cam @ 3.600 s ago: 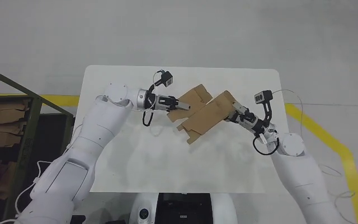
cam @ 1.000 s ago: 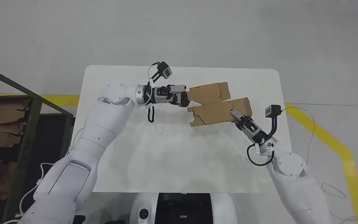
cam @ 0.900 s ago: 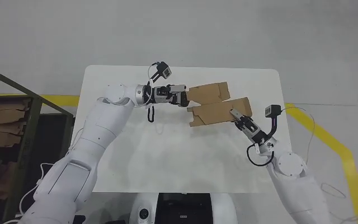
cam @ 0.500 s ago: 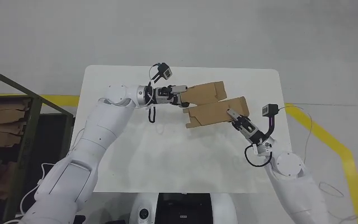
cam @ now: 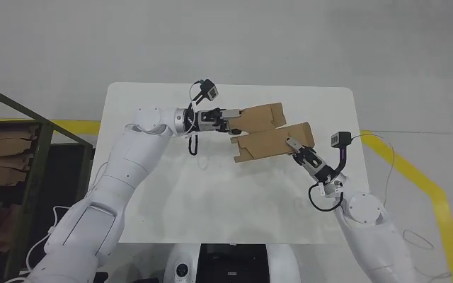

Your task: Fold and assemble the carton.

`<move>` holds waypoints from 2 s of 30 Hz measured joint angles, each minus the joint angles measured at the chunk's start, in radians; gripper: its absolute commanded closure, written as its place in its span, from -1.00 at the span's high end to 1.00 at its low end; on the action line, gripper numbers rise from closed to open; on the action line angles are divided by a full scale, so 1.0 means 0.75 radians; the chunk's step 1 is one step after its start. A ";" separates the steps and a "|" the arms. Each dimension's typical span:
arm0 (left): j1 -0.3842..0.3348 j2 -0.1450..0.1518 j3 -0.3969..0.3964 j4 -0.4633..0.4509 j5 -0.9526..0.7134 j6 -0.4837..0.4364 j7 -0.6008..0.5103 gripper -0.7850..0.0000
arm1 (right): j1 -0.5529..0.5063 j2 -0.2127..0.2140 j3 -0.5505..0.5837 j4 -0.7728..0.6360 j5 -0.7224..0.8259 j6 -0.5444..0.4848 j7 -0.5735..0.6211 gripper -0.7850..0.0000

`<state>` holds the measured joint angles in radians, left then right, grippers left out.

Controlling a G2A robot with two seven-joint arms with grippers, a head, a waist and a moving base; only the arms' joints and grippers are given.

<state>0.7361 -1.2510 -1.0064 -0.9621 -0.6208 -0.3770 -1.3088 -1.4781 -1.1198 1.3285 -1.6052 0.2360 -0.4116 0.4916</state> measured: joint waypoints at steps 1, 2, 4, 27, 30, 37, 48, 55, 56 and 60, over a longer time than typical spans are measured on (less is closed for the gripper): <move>-0.002 0.000 0.001 0.002 0.012 0.002 0.005 -0.02 | 0.000 0.000 0.001 0.000 -0.001 0.000 -0.002 -1.00; -0.003 0.000 0.002 0.003 0.021 0.004 0.010 -0.04 | 0.000 -0.001 0.002 -0.001 -0.003 0.000 -0.004 -1.00; -0.004 0.001 0.003 0.005 0.037 0.008 0.017 -0.11 | -0.001 -0.001 0.003 -0.001 -0.006 0.000 -0.008 -1.00; -0.017 -0.001 0.009 0.052 0.124 0.047 0.071 -0.58 | -0.027 -0.002 0.044 -0.054 -0.037 0.007 -0.006 -1.00; -0.020 -0.002 0.008 0.058 0.124 0.045 0.071 -0.57 | -0.032 -0.002 0.049 -0.064 -0.045 0.010 -0.006 -1.00; -0.025 -0.004 0.009 0.072 0.127 0.045 0.073 -0.84 | -0.043 -0.003 0.056 -0.086 -0.054 0.014 -0.012 -1.00; -0.029 -0.009 0.009 0.085 0.119 0.038 0.070 -1.00 | -0.045 -0.005 0.057 -0.098 -0.060 0.018 -0.008 0.93; -0.028 -0.011 0.006 0.079 0.099 0.026 0.046 -1.00 | -0.049 -0.006 0.072 -0.090 -0.046 0.020 -0.019 1.00; -0.028 -0.011 0.005 0.079 0.098 0.025 0.044 -1.00 | -0.050 -0.006 0.077 -0.086 -0.043 0.019 -0.019 1.00; -0.027 -0.011 0.002 0.075 0.092 0.021 0.033 -1.00 | -0.053 -0.002 0.114 -0.062 -0.024 0.017 -0.011 1.00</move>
<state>0.7158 -1.2595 -1.0051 -0.9055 -0.5519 -0.3609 -1.2837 -1.5176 -1.1213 1.4137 -1.6515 0.2183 -0.3990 0.4833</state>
